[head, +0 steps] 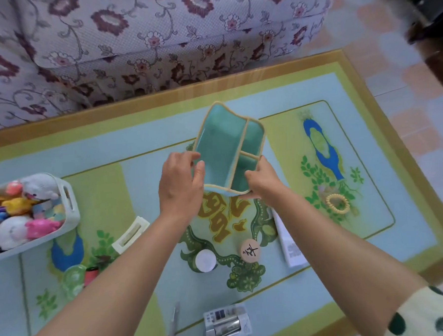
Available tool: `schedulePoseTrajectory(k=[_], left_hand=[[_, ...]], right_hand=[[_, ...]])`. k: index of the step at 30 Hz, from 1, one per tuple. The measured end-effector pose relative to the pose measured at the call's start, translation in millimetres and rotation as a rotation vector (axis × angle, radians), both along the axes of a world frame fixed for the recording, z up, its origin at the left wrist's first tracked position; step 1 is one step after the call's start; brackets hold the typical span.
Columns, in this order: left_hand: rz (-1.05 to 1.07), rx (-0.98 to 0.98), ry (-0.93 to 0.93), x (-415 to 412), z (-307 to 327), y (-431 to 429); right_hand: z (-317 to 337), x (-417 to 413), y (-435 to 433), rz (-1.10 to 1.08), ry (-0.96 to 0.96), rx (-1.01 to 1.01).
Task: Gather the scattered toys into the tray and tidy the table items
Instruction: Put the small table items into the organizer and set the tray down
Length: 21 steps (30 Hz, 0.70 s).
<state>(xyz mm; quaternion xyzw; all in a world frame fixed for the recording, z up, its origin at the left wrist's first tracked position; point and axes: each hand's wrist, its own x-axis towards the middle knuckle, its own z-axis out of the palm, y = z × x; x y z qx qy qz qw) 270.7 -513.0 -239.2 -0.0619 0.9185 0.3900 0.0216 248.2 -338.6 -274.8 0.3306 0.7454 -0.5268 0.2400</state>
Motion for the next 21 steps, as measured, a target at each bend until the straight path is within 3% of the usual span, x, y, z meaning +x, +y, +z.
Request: schedulePoseTrajectory(k=[2, 5, 10, 13, 21], left_hand=[[0.031, -0.011, -0.050, -1, 0, 2], [0.050, 0.012, -0.272, 1, 0, 9], [0.159, 0.326, -0.652, 11, -8, 23], [0.175, 0.439, -0.697, 20, -14, 32], [0.244, 0.401, -0.649, 25, -27, 38]], right_hand=[[7, 13, 12, 0.065, 0.011, 0.006], [17, 33, 30, 0.148, 0.023, 0.004], [24, 56, 48, 0.285, 0.089, 0.074], [29, 64, 55, 0.335, 0.116, 0.088], [35, 79, 86, 0.215, 0.173, 0.050]])
